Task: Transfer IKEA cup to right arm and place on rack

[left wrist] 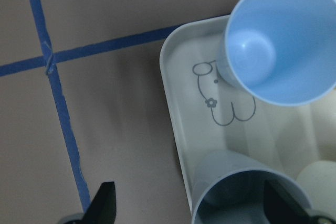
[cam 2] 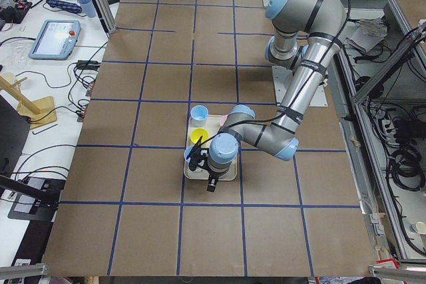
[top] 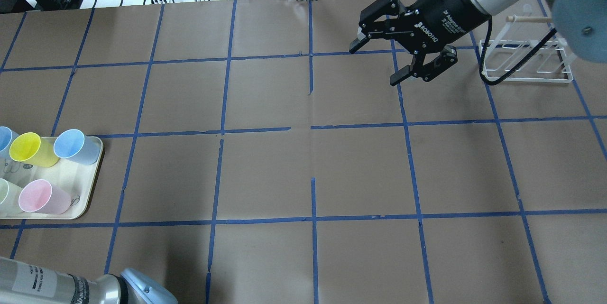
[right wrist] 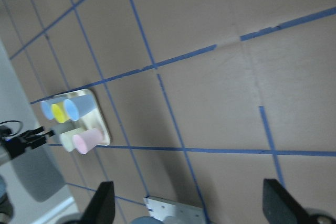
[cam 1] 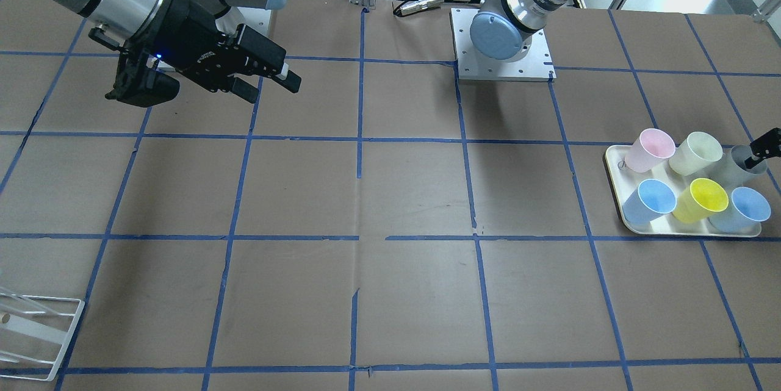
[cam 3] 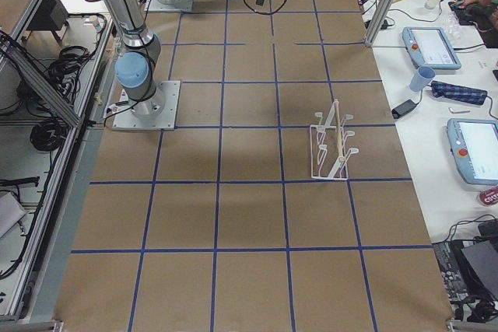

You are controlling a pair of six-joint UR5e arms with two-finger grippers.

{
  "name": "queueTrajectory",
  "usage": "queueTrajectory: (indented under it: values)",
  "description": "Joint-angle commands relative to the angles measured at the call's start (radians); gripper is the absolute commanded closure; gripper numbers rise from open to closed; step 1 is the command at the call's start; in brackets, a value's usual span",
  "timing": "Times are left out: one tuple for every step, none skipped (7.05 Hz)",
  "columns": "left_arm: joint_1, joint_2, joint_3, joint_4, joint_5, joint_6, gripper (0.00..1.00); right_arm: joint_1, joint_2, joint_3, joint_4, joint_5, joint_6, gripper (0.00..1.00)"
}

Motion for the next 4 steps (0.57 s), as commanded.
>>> queueTrajectory:
  values:
    - [0.005, -0.014, -0.001, 0.001, 0.022, 0.03, 0.0, -0.035, 0.01, 0.013, -0.014, 0.271, -0.006, 0.0]
    - [0.005, -0.027, -0.006, 0.004, 0.022, 0.031, 0.0, -0.036, 0.013, 0.06, -0.026, 0.333, -0.073, 0.0]
    - [0.005, -0.03, -0.004, 0.004, 0.019, 0.048, 0.03, -0.038, 0.004, 0.095, -0.066, 0.367, -0.131, 0.0]
    - [0.005, -0.03, -0.004, 0.004, 0.019, 0.048, 0.37, -0.032, -0.01, 0.106, -0.08, 0.425, -0.14, 0.0]
